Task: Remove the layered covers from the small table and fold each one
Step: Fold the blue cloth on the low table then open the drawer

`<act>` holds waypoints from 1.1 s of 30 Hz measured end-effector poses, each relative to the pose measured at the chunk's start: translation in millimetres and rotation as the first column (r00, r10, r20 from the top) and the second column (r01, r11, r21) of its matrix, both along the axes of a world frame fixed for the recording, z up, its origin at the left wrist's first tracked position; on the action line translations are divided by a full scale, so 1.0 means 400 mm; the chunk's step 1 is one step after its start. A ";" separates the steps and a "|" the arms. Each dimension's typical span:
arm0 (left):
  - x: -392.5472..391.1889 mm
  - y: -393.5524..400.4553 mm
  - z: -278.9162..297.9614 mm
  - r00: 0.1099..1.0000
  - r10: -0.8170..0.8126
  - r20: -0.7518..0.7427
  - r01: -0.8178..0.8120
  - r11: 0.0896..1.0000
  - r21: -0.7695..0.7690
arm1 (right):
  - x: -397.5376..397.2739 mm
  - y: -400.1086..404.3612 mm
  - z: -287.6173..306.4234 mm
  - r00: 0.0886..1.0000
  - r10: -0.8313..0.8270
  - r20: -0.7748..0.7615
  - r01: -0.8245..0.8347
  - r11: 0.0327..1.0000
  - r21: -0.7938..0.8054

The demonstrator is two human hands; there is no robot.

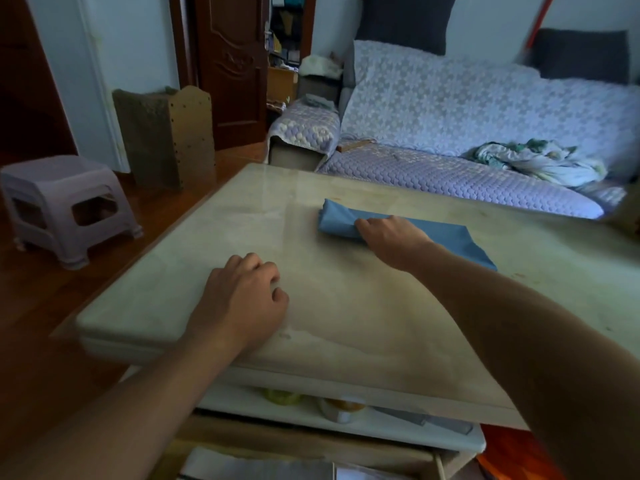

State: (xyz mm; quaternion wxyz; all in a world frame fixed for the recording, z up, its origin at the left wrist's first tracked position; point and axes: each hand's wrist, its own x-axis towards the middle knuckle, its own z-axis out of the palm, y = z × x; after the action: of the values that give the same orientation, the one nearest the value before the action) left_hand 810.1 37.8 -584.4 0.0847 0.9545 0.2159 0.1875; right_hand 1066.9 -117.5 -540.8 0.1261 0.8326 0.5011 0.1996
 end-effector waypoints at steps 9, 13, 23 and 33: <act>-0.111 -0.048 0.029 0.745 0.244 0.621 0.069 0.898 -0.436 | -0.402 -0.106 0.066 0.932 0.345 0.115 -0.356 0.929 0.097; -0.312 -0.091 0.016 0.646 0.753 0.124 0.328 -0.127 -0.936 | -0.623 -0.127 0.005 0.903 0.422 0.083 -0.429 0.894 0.131; -0.321 -0.060 0.027 0.960 0.278 0.024 0.118 -0.325 -0.938 | -0.678 -0.248 -0.079 0.925 0.154 -0.349 0.130 0.733 0.668; -0.538 -0.009 -0.078 0.942 0.268 0.199 0.266 -0.240 -0.934 | -0.647 -0.457 -0.169 -0.388 0.673 -0.630 0.888 0.455 -0.061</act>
State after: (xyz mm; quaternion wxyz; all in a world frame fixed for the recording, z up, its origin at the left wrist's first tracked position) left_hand 594.9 34.1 -615.5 0.8381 0.4670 0.2622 0.1031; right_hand 808.3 -300.1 -608.5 -0.7332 0.5474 -0.0243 -0.4028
